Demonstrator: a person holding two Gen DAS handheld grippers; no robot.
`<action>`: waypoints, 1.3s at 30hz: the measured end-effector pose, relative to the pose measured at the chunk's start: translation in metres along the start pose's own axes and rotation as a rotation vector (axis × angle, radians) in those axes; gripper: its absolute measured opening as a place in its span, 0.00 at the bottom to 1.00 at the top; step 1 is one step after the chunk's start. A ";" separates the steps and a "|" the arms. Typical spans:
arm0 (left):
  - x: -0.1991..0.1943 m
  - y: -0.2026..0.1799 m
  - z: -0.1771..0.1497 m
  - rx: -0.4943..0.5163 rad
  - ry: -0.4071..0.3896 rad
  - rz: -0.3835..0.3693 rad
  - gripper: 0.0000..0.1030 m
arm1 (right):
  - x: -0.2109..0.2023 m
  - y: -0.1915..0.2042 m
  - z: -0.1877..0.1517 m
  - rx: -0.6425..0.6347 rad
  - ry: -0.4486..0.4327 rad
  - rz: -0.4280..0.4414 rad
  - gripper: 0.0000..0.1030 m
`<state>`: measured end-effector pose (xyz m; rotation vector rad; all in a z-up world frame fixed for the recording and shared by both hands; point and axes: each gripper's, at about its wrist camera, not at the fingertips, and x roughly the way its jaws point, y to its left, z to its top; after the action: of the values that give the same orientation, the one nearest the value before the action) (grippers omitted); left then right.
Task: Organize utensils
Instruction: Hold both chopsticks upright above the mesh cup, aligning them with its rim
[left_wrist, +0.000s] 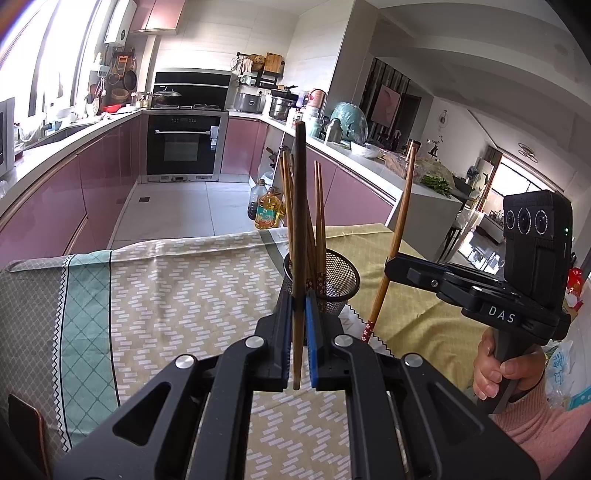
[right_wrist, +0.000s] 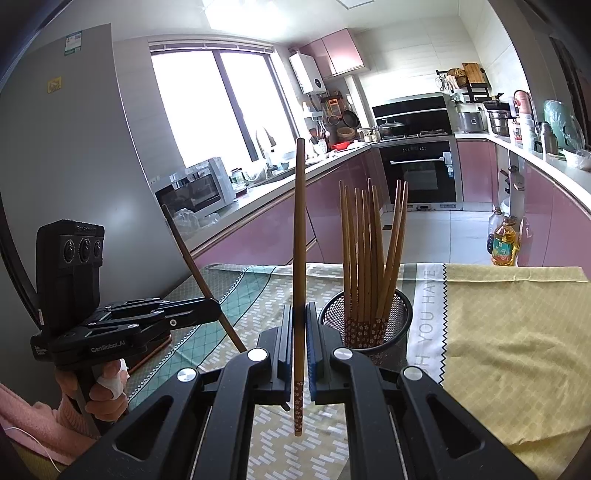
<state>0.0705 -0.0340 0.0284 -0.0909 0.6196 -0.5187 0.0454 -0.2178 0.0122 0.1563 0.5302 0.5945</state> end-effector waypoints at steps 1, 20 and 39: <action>0.000 0.000 0.000 0.001 0.000 0.000 0.07 | 0.000 0.000 0.001 0.000 -0.001 0.000 0.05; 0.000 -0.003 0.006 0.007 -0.006 -0.001 0.07 | -0.002 -0.002 0.006 -0.005 -0.009 -0.003 0.05; 0.000 -0.006 0.017 0.031 -0.022 0.005 0.07 | 0.000 -0.002 0.013 -0.011 -0.018 -0.001 0.05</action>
<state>0.0779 -0.0404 0.0434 -0.0655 0.5895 -0.5219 0.0538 -0.2195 0.0228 0.1505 0.5097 0.5948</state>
